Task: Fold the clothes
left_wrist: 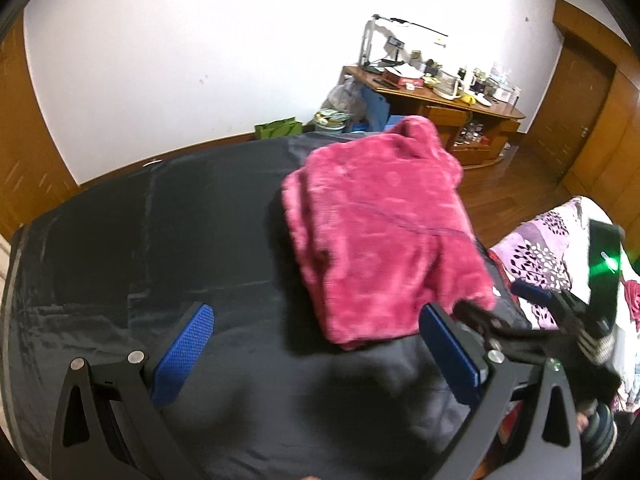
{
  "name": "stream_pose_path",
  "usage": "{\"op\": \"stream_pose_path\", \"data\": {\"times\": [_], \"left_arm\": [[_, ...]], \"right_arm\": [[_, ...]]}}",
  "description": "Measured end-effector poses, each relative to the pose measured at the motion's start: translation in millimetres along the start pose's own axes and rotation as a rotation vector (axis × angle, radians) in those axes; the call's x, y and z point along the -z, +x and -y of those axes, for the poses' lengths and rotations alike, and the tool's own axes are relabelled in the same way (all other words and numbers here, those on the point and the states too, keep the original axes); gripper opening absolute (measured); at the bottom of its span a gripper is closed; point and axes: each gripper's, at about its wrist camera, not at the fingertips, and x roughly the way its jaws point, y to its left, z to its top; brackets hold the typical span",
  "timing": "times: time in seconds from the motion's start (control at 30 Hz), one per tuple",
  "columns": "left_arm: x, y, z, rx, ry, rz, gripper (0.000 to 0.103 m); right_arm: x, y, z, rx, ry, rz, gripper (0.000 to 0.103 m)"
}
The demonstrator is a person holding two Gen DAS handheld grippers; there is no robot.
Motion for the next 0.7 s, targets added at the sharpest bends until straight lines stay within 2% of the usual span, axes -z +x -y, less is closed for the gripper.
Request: {"op": "stream_pose_path", "data": {"times": [0.1, 0.3, 0.5, 0.7], "left_arm": [[1, -2, 25, -0.014, 0.003, -0.011, 0.103], [9, -16, 51, -0.040, -0.031, -0.005, 0.103], [15, -28, 61, -0.053, -0.065, 0.004, 0.103], [15, -41, 78, -0.069, -0.044, 0.027, 0.103]], "right_arm": [[17, -24, 10, -0.041, -0.017, -0.018, 0.103], [35, -50, 28, 0.017, -0.041, -0.037, 0.103], [40, -68, 46, -0.018, -0.030, -0.027, 0.103], [39, -83, 44, -0.026, -0.069, 0.008, 0.103]]}}
